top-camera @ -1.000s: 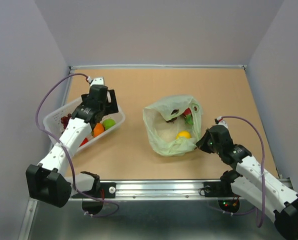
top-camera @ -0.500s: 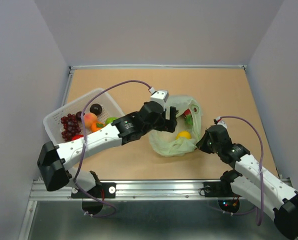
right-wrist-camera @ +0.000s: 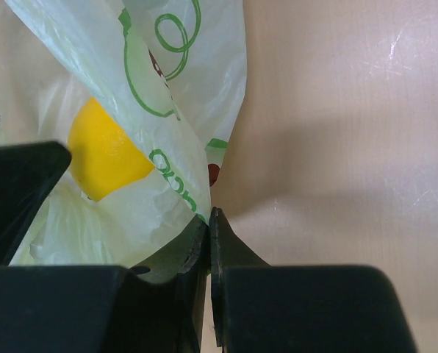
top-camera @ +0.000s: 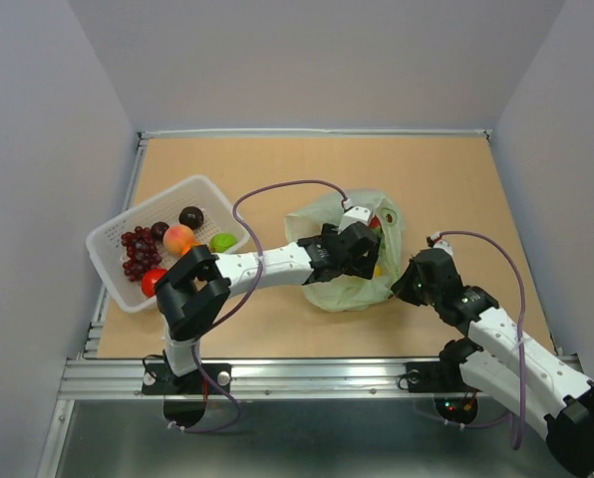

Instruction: Untie the knot of the plastic bag and take out the fruit

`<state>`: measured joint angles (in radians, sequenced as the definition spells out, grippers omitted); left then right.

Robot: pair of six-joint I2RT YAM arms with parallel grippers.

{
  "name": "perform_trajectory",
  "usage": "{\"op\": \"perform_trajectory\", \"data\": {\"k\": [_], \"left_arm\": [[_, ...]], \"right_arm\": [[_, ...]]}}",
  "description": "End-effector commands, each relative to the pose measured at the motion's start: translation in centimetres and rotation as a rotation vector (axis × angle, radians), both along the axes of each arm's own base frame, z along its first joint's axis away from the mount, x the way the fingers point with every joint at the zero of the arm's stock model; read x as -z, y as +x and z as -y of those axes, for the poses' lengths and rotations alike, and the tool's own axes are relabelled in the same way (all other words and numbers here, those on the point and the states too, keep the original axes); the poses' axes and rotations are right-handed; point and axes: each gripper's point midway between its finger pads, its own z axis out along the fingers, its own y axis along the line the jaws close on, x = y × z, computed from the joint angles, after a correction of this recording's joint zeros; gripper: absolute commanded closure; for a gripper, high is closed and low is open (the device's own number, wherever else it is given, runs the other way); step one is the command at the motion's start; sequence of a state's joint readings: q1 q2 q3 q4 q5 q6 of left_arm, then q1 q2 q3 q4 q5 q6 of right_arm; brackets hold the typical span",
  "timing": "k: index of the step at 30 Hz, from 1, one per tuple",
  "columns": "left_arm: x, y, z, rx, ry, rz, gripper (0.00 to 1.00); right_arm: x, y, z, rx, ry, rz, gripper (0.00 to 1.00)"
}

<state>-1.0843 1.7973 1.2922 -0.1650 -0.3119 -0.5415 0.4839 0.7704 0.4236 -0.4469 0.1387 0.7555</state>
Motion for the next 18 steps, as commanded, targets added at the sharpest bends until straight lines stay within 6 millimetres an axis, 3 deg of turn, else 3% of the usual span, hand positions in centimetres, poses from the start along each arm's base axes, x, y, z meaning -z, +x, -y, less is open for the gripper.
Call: {"op": "perform_trajectory", "data": {"k": [1, 6, 9, 18], "left_arm": [[-2.9, 4.2, -0.5, -0.122, -0.022, 0.116, 0.05], [-2.4, 9.2, -1.9, -0.232, -0.024, 0.154, 0.05], [-1.9, 11.2, -2.1, -0.26, -0.036, 0.161, 0.05], [0.0, 14.5, -0.7, -0.27, -0.043, 0.17, 0.05]], "right_arm": [[-2.4, 1.2, -0.3, 0.002, 0.015, 0.068, 0.91], [-2.3, 1.0, -0.6, -0.024, 0.019, 0.059, 0.91], [-2.2, 0.9, -0.8, -0.034, 0.024, 0.052, 0.91], [-1.9, 0.7, -1.2, -0.054, 0.037, 0.041, 0.91]]}}
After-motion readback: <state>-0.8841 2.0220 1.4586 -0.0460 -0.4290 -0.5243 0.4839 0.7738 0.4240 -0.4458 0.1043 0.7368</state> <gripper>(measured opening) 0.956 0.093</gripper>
